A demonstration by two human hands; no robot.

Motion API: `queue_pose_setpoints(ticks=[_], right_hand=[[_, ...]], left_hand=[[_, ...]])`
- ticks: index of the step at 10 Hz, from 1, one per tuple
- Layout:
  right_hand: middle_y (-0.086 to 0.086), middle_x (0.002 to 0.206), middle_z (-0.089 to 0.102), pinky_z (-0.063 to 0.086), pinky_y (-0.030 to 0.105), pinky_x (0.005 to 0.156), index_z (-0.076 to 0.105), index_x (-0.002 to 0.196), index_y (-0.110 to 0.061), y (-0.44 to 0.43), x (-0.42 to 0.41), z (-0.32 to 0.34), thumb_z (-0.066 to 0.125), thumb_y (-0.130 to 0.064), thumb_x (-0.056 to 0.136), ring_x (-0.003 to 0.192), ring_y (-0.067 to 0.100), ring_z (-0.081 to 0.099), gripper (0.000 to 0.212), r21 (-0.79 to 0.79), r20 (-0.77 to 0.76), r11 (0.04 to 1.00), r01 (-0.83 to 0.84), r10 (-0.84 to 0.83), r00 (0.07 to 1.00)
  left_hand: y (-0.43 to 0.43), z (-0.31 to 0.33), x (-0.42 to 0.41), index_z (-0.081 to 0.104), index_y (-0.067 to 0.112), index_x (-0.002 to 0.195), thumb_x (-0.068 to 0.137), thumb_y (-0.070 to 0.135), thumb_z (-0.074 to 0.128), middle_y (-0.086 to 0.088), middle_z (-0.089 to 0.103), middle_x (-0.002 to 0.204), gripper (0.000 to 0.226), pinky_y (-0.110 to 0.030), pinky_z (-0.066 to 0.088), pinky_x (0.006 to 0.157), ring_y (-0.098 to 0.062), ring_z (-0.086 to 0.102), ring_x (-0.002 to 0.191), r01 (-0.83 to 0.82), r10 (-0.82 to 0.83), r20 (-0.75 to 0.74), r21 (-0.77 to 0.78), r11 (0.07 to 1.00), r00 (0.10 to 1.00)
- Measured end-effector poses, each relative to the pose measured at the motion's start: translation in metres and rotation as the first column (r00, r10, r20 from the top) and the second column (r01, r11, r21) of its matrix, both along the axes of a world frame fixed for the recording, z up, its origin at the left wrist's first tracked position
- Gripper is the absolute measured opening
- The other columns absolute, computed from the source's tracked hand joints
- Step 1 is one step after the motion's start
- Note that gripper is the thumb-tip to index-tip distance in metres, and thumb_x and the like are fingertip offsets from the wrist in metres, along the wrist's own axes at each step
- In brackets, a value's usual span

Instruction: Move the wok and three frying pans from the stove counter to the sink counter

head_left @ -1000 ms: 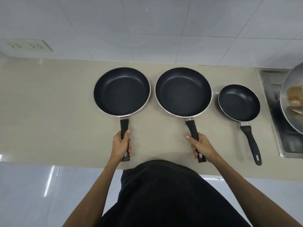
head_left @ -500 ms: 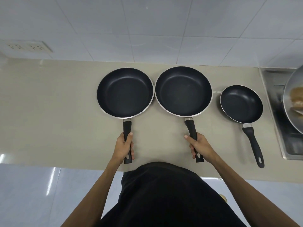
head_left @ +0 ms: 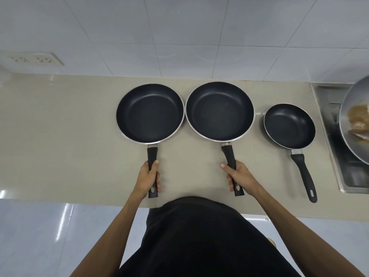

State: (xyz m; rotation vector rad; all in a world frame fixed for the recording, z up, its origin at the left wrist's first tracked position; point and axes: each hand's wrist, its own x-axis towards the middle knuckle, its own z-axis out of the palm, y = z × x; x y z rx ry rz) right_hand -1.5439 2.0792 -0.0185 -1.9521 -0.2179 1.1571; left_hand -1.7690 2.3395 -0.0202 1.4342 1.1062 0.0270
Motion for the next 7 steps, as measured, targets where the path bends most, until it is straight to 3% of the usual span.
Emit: queue_pose_setpoints(ticks=[1,2,3,4,5,6,7], right_hand=[[0.005,0.053,0.060,0.047,0.027,0.038,0.051,0.101,-0.010,0.000,0.000,0.003,0.065,-0.034,0.099,0.036,0.022,0.057,0.028,-0.006,-0.013,1.000,0.008,-0.008,1.000],[0.012,0.068,0.069,0.049,0.028,0.039,0.051,0.107,-0.009,0.001,-0.001,0.005,0.068,-0.036,0.097,0.040,0.023,0.062,0.033,-0.038,0.012,0.999,0.002,-0.002,1.000],[0.013,0.090,0.075,0.055,0.031,0.045,0.050,0.113,-0.014,-0.002,0.000,0.006,0.070,-0.042,0.093,0.048,0.023,0.069,0.040,-0.072,0.058,0.997,0.016,-0.011,0.998],[0.009,0.095,0.073,0.056,0.030,0.048,0.047,0.121,-0.018,-0.006,0.001,0.009,0.072,-0.049,0.090,0.054,0.016,0.073,0.050,-0.107,0.134,0.994,0.033,-0.018,0.991],[0.003,0.092,0.073,0.049,0.022,0.050,0.049,0.124,-0.017,-0.009,0.004,0.014,0.071,-0.055,0.087,0.055,0.017,0.069,0.057,-0.148,0.203,0.988,0.044,-0.013,0.979],[0.000,0.107,0.069,0.049,0.023,0.067,0.049,0.130,-0.016,-0.015,0.003,0.015,0.072,-0.058,0.086,0.082,0.020,0.069,0.065,-0.157,0.226,0.986,0.047,-0.010,0.974],[0.010,0.125,0.067,0.049,0.035,0.090,0.049,0.133,-0.015,-0.017,0.005,0.016,0.071,-0.058,0.086,0.107,0.027,0.064,0.068,-0.170,0.261,0.984,0.056,-0.010,0.965]], left_hand=[[0.001,0.007,0.001,0.047,0.010,0.106,0.104,0.043,0.047,-0.005,0.066,0.069,0.032,-0.033,0.053,0.039,-0.024,0.059,0.038,-0.034,0.034,0.003,-0.062,0.997,0.999],[0.000,0.013,0.001,0.048,0.011,0.114,0.101,0.047,0.051,-0.016,0.072,0.094,0.038,-0.034,0.055,0.041,-0.024,0.063,0.044,-0.059,0.060,0.005,-0.118,0.991,0.998],[-0.005,0.018,-0.001,0.050,0.010,0.116,0.098,0.049,0.056,-0.017,0.072,0.103,0.043,-0.036,0.057,0.045,-0.025,0.067,0.048,-0.092,0.094,0.007,-0.135,0.987,0.996],[-0.008,0.021,-0.007,0.050,0.011,0.116,0.097,0.047,0.060,-0.018,0.073,0.105,0.042,-0.039,0.060,0.051,-0.028,0.070,0.055,-0.125,0.128,0.014,-0.134,0.983,0.992],[-0.011,0.027,-0.012,0.048,0.011,0.125,0.096,0.045,0.062,-0.017,0.072,0.108,0.047,-0.049,0.062,0.069,-0.031,0.075,0.071,-0.128,0.128,-0.007,-0.111,0.985,0.992],[-0.012,0.031,-0.018,0.047,0.011,0.127,0.096,0.045,0.062,-0.017,0.068,0.107,0.049,-0.053,0.059,0.078,-0.030,0.073,0.079,-0.113,0.114,0.008,-0.071,0.991,0.993],[-0.009,0.040,-0.020,0.044,0.009,0.133,0.096,0.049,0.061,-0.011,0.068,0.098,0.058,-0.044,0.055,0.074,-0.031,0.066,0.080,-0.069,0.068,-0.009,-0.027,0.997,0.998]])
